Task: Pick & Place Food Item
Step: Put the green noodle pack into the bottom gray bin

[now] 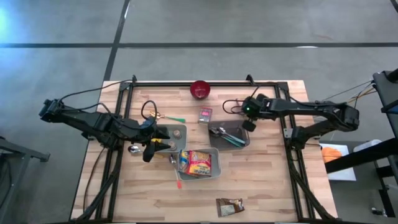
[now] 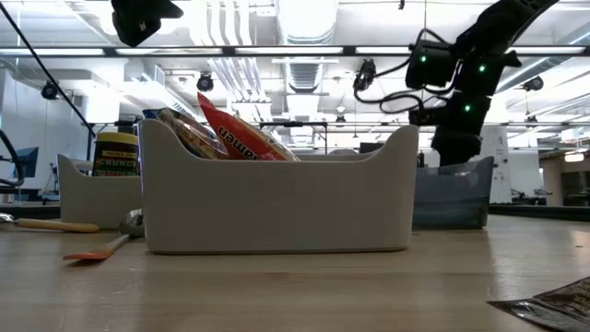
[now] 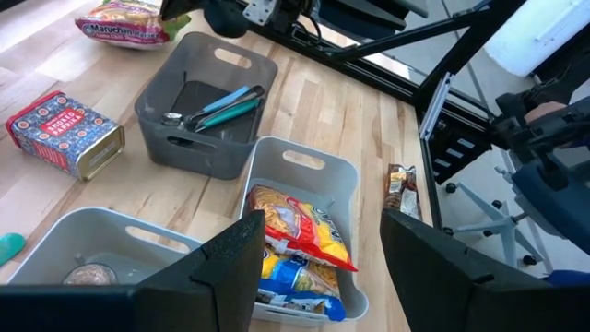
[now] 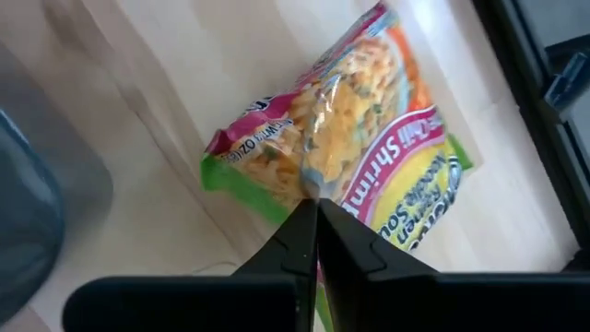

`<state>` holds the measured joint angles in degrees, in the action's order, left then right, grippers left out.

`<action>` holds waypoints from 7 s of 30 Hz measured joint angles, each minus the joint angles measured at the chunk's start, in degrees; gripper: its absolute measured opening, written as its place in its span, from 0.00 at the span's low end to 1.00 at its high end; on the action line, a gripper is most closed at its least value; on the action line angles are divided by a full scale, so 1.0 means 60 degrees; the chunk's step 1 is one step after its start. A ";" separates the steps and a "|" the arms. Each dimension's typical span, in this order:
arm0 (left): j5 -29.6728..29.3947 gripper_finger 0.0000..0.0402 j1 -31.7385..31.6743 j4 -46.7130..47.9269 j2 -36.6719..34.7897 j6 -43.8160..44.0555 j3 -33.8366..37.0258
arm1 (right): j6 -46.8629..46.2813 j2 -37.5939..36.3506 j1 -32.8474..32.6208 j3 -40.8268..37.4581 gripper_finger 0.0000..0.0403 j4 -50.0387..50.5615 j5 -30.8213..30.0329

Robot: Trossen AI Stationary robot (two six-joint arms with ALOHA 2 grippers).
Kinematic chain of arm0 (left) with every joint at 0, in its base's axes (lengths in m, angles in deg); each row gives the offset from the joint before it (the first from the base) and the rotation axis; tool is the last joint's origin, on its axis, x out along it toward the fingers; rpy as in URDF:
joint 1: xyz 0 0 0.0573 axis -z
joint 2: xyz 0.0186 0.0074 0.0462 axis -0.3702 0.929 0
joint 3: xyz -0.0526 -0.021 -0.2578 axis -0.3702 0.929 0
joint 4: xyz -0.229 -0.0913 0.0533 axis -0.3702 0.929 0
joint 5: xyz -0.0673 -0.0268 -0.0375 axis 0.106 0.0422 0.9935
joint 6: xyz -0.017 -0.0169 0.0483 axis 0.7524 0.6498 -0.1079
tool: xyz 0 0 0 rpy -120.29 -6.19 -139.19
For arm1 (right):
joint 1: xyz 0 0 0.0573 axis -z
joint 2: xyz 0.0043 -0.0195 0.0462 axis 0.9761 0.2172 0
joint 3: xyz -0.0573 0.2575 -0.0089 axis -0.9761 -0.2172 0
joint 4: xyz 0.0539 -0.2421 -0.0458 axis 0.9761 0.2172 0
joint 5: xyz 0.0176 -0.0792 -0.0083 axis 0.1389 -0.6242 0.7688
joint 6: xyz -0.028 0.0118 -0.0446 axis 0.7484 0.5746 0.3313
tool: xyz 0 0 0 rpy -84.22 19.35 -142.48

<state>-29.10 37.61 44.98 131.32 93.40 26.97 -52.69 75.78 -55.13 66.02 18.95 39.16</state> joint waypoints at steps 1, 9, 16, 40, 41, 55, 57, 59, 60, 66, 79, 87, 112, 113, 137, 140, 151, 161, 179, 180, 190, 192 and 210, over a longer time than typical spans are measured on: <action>0.0000 0.54 0.0000 0.0002 0.0000 0.0003 0.0000 | -0.0163 -0.0142 0.0000 0.0003 0.02 0.0000 0.0024; 0.0000 0.54 0.0000 0.0004 0.0000 -0.0001 0.0000 | -0.0934 -0.1526 0.0015 0.0015 0.02 0.0004 0.0281; 0.0000 0.54 0.0000 0.0004 0.0000 -0.0004 0.0000 | -0.1362 -0.2455 0.0015 0.0018 0.02 0.0208 0.0294; 0.0004 0.54 0.0000 0.0000 0.0000 -0.0004 0.0000 | -0.2673 0.0187 0.0439 0.0015 0.69 0.1108 0.1064; 0.0004 0.54 0.0000 0.0000 0.0002 -0.0001 0.0000 | -0.2812 0.0343 0.0566 0.0015 0.72 0.1104 0.1050; 0.0117 0.54 0.0007 0.0000 0.0000 0.0329 0.0000 | -0.2983 0.1688 0.1770 0.0040 0.86 0.0589 0.3001; 0.0117 0.54 0.0007 0.0000 0.0004 0.0331 0.0000 | -0.2969 0.1741 0.1774 0.0040 0.82 0.0565 0.3169; 0.0117 0.54 0.0007 0.0000 0.0004 0.0333 0.0000 | -0.3011 0.1769 0.1770 0.0033 0.77 0.0568 0.3267; 0.0117 0.54 0.0007 0.0000 0.0001 0.0336 0.0000 | -0.3038 0.1763 0.1770 0.0030 0.73 0.0575 0.3282; 0.0117 0.54 0.0007 0.0000 0.0001 0.0353 0.0000 | -0.3078 0.1593 0.1763 0.0011 0.48 0.0650 0.3261; 0.0117 0.54 0.0004 0.0000 0.0000 0.0346 0.0000 | -0.3107 0.1325 0.1763 0.0015 0.11 0.0767 0.3326; 0.0117 0.54 0.0000 0.0000 0.0000 0.0318 0.0000 | -0.3210 0.0325 0.1763 0.0094 0.04 0.1099 0.3352; 0.0117 0.54 0.0000 0.0011 0.0004 0.0247 0.0000 | -0.1151 -0.1452 -0.0439 0.3870 0.06 0.1982 0.5048; 0.0117 0.54 0.0000 0.0015 0.0002 0.0247 0.0000 | -0.0947 -0.1301 -0.0738 0.4085 0.06 0.1987 0.5062; 0.0118 0.54 0.0000 0.0062 0.0000 0.0244 0.0000 | 0.1552 0.3991 -0.5000 0.7006 0.06 0.1931 0.5253; 0.0117 0.54 0.0000 0.0066 0.0001 0.0239 0.0000 | 0.1775 0.4575 -0.5066 0.7414 0.06 0.1945 0.5288; 0.0120 0.54 0.0000 0.0237 0.0004 0.0218 0.0000 | 0.2015 0.5336 -0.5369 0.7869 0.06 0.2125 0.5366; 0.0120 0.54 0.0000 0.0215 0.0004 0.0218 0.0000 | 0.2510 0.5650 -0.5508 0.7785 0.06 0.2132 0.5259; 0.0119 0.54 0.0000 0.0244 0.0002 0.0218 0.0000 | 0.2990 0.6528 -0.5515 0.7785 0.06 0.2157 0.5246; 0.0119 0.54 0.0000 0.0244 0.0003 0.0218 0.0000 | 0.2987 0.6542 -0.5515 0.7792 0.06 0.2160 0.5246; 0.0118 0.54 0.0000 0.0270 0.0004 -0.0002 0.0000 | 0.2904 0.6523 -0.5515 0.7911 0.25 0.2762 0.5249; 0.0117 0.54 0.0001 0.0270 0.0003 -0.0011 0.0000 | 0.2913 0.6523 -0.5515 0.7958 0.34 0.2856 0.5250; 0.0120 0.54 0.0003 0.0280 0.0003 -0.0015 0.0000 | 0.2780 0.6505 -0.5543 0.9867 0.70 0.5462 0.4746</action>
<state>-28.39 37.62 46.67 131.34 93.31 26.97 -36.01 114.81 -88.38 125.22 51.72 67.63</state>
